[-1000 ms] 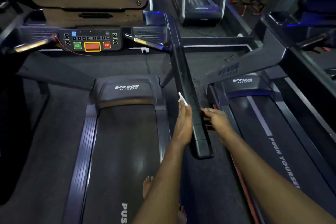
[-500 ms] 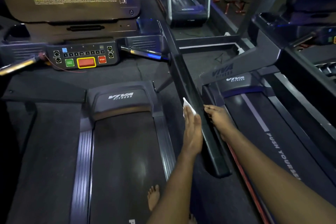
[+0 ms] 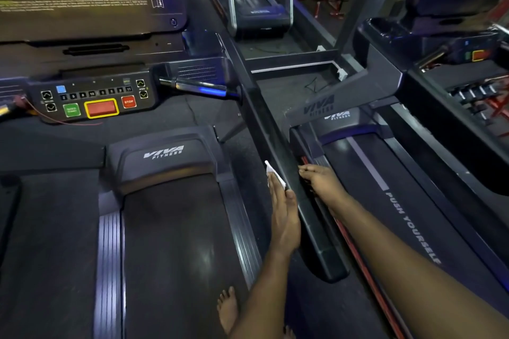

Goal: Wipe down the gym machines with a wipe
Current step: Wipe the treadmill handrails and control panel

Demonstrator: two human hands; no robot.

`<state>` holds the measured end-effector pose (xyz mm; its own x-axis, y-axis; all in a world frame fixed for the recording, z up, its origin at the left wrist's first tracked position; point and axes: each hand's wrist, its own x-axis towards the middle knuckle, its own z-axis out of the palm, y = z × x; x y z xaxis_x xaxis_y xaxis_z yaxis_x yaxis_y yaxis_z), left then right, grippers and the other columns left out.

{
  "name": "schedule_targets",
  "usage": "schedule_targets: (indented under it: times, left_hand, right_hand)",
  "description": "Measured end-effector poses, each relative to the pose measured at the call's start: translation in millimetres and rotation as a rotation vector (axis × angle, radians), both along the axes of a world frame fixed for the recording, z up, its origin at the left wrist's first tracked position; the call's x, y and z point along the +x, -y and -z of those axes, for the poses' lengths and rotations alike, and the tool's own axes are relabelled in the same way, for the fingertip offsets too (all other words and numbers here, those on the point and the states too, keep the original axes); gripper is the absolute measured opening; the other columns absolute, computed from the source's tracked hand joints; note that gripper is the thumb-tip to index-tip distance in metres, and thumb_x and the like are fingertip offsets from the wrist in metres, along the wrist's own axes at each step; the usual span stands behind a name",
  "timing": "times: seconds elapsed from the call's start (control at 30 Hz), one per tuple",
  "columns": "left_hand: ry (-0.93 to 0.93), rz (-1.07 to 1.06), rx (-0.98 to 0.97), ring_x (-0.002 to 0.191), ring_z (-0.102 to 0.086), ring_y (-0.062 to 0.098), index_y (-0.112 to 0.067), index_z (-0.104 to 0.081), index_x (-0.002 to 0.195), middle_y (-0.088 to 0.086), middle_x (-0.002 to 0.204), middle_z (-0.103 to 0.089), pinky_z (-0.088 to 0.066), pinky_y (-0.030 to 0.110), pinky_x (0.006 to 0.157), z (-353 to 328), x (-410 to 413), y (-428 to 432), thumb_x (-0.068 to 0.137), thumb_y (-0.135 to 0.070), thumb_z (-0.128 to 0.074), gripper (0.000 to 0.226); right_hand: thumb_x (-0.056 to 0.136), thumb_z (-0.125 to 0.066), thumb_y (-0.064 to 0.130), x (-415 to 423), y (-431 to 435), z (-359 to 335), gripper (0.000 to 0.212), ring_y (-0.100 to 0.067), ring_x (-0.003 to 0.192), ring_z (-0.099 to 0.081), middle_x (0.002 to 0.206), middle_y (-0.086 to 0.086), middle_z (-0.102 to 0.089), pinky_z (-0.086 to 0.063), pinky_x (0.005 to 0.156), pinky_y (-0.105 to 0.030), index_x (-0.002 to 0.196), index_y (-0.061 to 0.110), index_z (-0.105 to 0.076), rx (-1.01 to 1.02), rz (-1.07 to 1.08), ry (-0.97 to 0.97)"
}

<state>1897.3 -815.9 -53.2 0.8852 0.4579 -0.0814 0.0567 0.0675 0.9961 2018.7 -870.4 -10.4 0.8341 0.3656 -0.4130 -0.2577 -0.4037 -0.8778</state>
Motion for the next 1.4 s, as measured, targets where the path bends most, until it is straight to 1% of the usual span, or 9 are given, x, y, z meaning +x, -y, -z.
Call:
schedule_targets:
  times: [0.23,0.4,0.5,0.67,0.77,0.87,1.03,1.17,1.4]
  left_hand:
    - [-0.119,-0.083,-0.017,0.155,0.006,0.008,-0.024,0.004,0.162,-0.008,0.169,0.008,0.000,0.040,0.128,-16,62,-59,0.092,-0.077,-0.012,0.089]
    - [0.047,-0.044,0.023,0.153,0.007,-0.003,-0.032,0.005,0.161,-0.018,0.168,0.010,-0.001,0.037,0.128,-9,19,-17,0.089,-0.085,-0.013,0.091]
    - [0.036,-0.041,0.024,0.152,0.009,-0.004,-0.029,0.005,0.161,-0.017,0.168,0.011,0.000,0.035,0.128,-6,28,-26,0.087,-0.087,-0.014,0.095]
    - [-0.040,-0.066,0.051,0.151,0.011,-0.002,-0.020,0.006,0.161,-0.011,0.167,0.011,0.002,0.035,0.128,-25,86,-86,0.089,-0.078,-0.014,0.094]
    - [-0.019,-0.064,0.067,0.152,0.009,-0.001,-0.022,0.005,0.161,-0.012,0.168,0.011,0.000,0.035,0.128,-17,79,-77,0.094,-0.073,-0.016,0.087]
    - [0.035,-0.040,0.035,0.152,0.007,-0.005,-0.028,0.004,0.161,-0.017,0.168,0.010,-0.001,0.032,0.127,-4,48,-46,0.089,-0.084,-0.017,0.093]
    - [0.011,-0.079,0.042,0.152,0.010,-0.001,-0.023,0.005,0.162,-0.011,0.168,0.010,0.003,0.028,0.126,-7,87,-86,0.087,-0.087,-0.016,0.100]
    - [-0.060,-0.074,0.075,0.153,0.007,0.001,-0.018,0.004,0.162,-0.007,0.169,0.009,-0.001,0.034,0.128,-14,118,-117,0.105,-0.056,-0.018,0.071]
    - [0.094,-0.052,-0.032,0.152,0.006,-0.004,-0.027,0.002,0.161,-0.018,0.168,0.008,-0.001,0.030,0.126,8,74,-72,0.098,-0.065,-0.020,0.077]
  right_hand:
    - [0.099,-0.053,0.002,9,-6,-1,0.018,-0.013,0.066,-0.053,0.080,-0.007,-0.060,-0.040,0.050,-0.017,0.105,0.009,-0.068,-0.053,-0.017,-0.024]
    - [0.101,-0.050,-0.001,12,-14,-5,0.031,-0.004,0.073,-0.066,0.090,0.001,-0.071,-0.049,0.058,-0.011,0.117,0.021,-0.065,0.006,-0.020,-0.011]
    - [0.099,-0.052,0.000,17,-21,-4,0.029,-0.006,0.073,-0.065,0.093,-0.004,-0.072,-0.049,0.062,-0.014,0.120,0.014,-0.068,-0.012,-0.026,0.024]
    - [0.098,-0.053,0.000,23,-27,-4,0.029,-0.005,0.059,-0.054,0.080,-0.007,-0.067,-0.041,0.051,-0.014,0.122,0.009,-0.068,-0.053,-0.004,0.013]
    - [0.099,-0.052,-0.003,28,-33,-8,0.038,-0.016,0.096,-0.068,0.116,-0.009,-0.071,-0.053,0.072,-0.015,0.134,0.008,-0.062,0.007,0.014,0.012]
    - [0.099,-0.050,-0.005,35,-43,-11,0.041,-0.024,0.116,-0.066,0.127,-0.009,-0.068,-0.055,0.091,-0.027,0.137,0.008,-0.059,0.055,0.025,0.014]
    - [0.098,-0.053,-0.003,40,-57,-16,0.039,-0.009,0.103,-0.069,0.113,0.001,-0.073,-0.053,0.090,-0.020,0.130,0.016,-0.066,0.004,-0.028,0.071]
    - [0.097,-0.056,0.000,45,-60,-14,0.037,-0.010,0.099,-0.071,0.107,0.002,-0.076,-0.054,0.085,-0.022,0.126,0.019,-0.069,-0.033,-0.026,0.089]
    - [0.097,-0.056,0.000,57,-74,-15,0.037,-0.019,0.107,-0.069,0.113,-0.004,-0.074,-0.053,0.097,-0.032,0.130,0.013,-0.068,-0.069,-0.019,0.098]
